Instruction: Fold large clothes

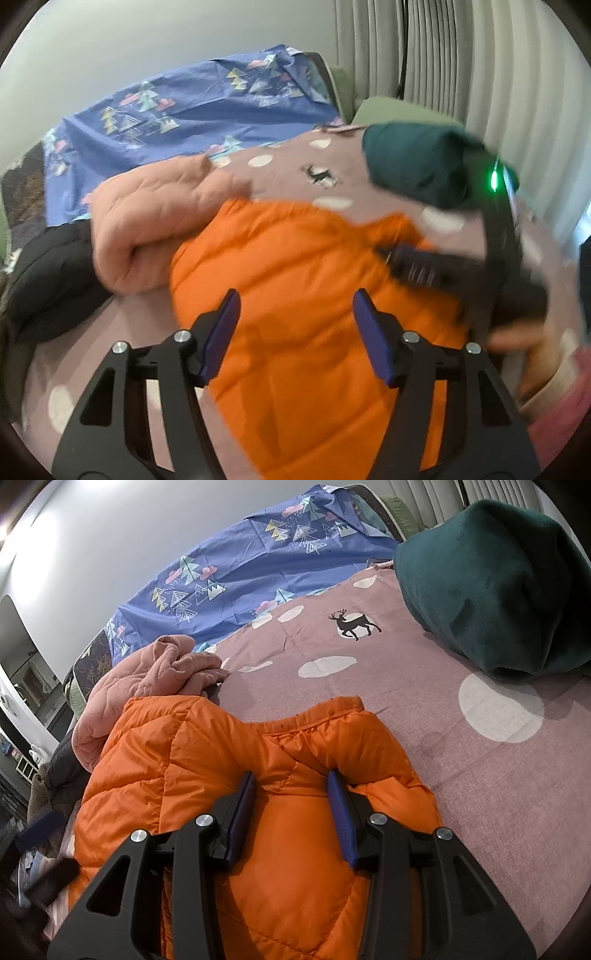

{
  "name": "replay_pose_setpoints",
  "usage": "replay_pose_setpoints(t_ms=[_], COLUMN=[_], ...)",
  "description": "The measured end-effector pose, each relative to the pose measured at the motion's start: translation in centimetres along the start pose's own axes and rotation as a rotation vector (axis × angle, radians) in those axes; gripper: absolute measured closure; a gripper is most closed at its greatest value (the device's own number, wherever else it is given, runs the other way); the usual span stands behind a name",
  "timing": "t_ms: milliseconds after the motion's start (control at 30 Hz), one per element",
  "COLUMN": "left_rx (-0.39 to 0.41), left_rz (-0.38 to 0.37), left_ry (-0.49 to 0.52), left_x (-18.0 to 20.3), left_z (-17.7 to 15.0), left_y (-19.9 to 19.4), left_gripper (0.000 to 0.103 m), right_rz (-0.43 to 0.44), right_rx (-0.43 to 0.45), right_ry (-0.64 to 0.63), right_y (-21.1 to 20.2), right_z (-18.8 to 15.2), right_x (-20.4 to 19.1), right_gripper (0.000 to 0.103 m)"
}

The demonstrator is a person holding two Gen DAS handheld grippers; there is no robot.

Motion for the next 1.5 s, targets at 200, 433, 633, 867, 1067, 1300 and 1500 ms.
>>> replay_pose_setpoints(t_ms=[200,433,633,867,1067,1300,1500], left_rx=[-0.085,-0.080,-0.059,-0.158,-0.133,-0.129,-0.124], left_rz=[-0.028,-0.032,-0.077,-0.097,-0.138,-0.113,-0.114], left_ry=[0.049,0.080,0.029,-0.007,-0.006,0.028,0.028], left_x=[0.0,0.2,-0.4,-1.8,-1.9,-1.7,-1.9], left_z=[-0.9,-2.2,0.0,2.0,0.4,0.1,0.0], left_y=[6.7,6.9,5.7,10.3,11.3,11.1,11.1], left_gripper=[0.045,0.045,0.058,0.059,0.059,0.059,0.059], right_rz=[0.009,-0.020,-0.015,-0.010,0.001,0.075,0.036], right_rx=[-0.005,0.004,0.010,0.008,0.004,0.009,0.049], right_ry=[0.015,-0.022,-0.011,0.011,0.016,0.047,0.055], right_y=[0.1,-0.2,-0.2,-0.1,0.1,-1.8,-6.2], right_z=[0.1,0.0,-0.2,-0.2,0.0,0.2,0.2], right_x=[0.0,-0.4,-0.2,0.0,-0.1,0.2,2.4], right_gripper=[0.061,0.060,0.060,0.060,0.059,0.050,0.045])
Point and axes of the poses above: each gripper's, at about its wrist camera, not at the fingertips, and y roughly the way its jaws point, x to its right, z to its top, the point moved 5 cm from there along y, roughly the way its jaws point, and after that the axes turned 4 degrees about y, right-handed, at the moved point
